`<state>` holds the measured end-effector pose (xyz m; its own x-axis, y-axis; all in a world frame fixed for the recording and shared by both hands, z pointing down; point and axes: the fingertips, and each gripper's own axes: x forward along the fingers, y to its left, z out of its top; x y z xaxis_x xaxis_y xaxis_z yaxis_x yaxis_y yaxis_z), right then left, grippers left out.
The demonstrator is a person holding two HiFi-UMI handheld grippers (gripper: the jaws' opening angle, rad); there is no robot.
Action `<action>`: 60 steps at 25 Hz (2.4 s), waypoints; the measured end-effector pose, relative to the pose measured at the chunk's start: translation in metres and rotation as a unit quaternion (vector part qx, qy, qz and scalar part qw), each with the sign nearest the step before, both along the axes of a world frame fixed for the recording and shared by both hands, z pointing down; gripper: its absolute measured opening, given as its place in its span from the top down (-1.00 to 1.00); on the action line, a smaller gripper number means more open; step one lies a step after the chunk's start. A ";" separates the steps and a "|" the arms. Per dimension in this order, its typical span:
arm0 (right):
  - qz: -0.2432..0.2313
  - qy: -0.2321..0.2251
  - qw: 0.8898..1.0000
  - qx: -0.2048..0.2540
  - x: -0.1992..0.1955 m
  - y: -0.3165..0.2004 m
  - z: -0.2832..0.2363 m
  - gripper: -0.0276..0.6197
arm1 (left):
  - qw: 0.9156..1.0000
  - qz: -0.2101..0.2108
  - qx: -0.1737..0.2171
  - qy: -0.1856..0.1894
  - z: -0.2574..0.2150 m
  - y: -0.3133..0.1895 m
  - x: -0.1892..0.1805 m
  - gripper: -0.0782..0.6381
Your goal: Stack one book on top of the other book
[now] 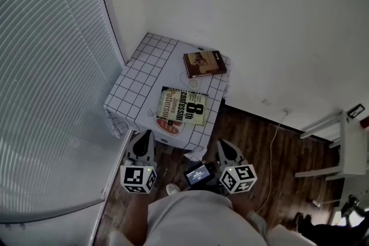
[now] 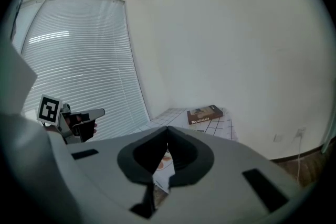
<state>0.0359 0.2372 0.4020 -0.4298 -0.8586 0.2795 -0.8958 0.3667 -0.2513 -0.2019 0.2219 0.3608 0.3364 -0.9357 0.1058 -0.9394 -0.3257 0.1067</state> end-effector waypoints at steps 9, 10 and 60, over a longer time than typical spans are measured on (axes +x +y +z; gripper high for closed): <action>-0.014 -0.007 1.000 -0.022 0.009 -0.043 0.015 0.89 | 1.000 -0.017 -0.024 -0.002 0.012 -0.040 0.006 0.76; -0.015 -0.007 1.000 -0.026 0.010 -0.046 0.019 0.89 | 0.999 -0.016 -0.028 -0.004 0.016 -0.044 0.008 0.76; -0.024 0.031 0.986 -0.163 0.008 -0.165 0.150 0.89 | 0.978 -0.009 -0.199 -0.070 0.175 -0.182 -0.001 0.75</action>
